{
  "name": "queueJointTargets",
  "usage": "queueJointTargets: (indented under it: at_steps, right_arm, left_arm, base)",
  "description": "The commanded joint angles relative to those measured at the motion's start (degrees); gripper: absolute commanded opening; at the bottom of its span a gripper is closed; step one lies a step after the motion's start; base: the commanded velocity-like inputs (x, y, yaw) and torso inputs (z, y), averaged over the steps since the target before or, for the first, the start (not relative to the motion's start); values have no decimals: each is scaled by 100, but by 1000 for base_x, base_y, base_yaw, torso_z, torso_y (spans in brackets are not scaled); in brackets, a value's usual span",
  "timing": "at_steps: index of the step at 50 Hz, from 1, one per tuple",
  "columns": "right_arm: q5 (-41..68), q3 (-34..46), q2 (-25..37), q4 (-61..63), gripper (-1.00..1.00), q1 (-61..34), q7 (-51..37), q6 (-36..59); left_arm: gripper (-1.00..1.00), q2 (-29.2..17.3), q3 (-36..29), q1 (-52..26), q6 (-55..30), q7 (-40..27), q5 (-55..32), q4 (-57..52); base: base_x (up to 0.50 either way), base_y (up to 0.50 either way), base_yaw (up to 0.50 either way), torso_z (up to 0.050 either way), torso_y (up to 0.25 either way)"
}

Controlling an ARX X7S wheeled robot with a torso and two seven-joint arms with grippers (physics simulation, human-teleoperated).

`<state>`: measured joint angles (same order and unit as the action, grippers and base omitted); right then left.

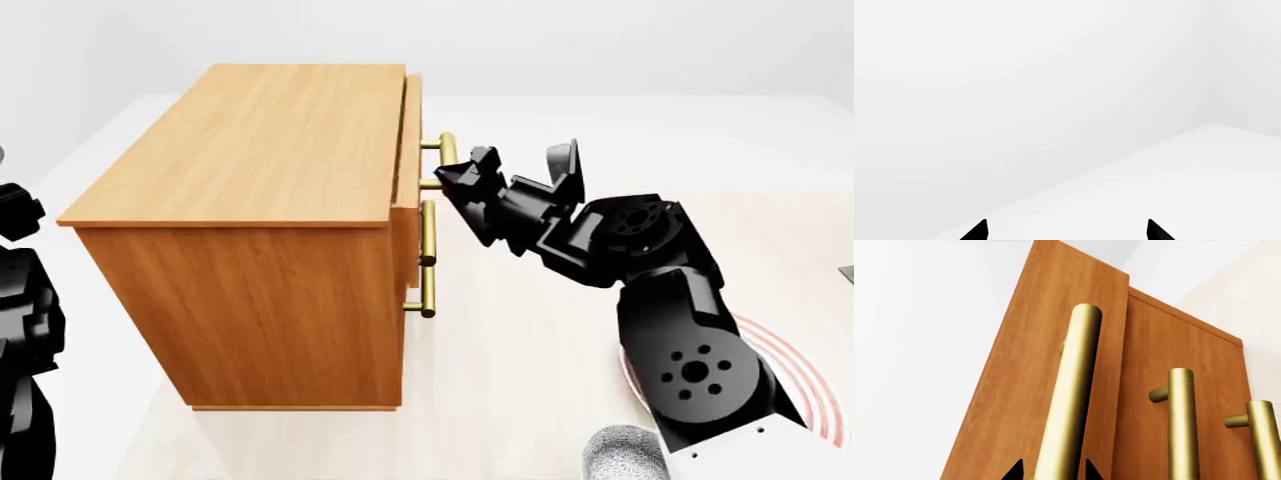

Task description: Open the top drawer of the cabinet and put the bowl in it.

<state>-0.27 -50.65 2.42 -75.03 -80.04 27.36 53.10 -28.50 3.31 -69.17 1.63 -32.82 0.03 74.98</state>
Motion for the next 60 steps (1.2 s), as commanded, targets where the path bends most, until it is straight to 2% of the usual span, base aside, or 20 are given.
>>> queueJointTargets:
  at_steps: [1,60]
  right_arm:
    - [36,-386,321,4,-100,-210,-5,-244]
    - [28,-350,885,4,-100,-271,69,-425]
  left_arm:
    - [100,2,-10,3,-2,-8,0,0]
    - [100,8,-16,3,-16,-49,-1,0]
  base:
    - [13,-3,0,0,0]
    - [7,0,1,0,0]
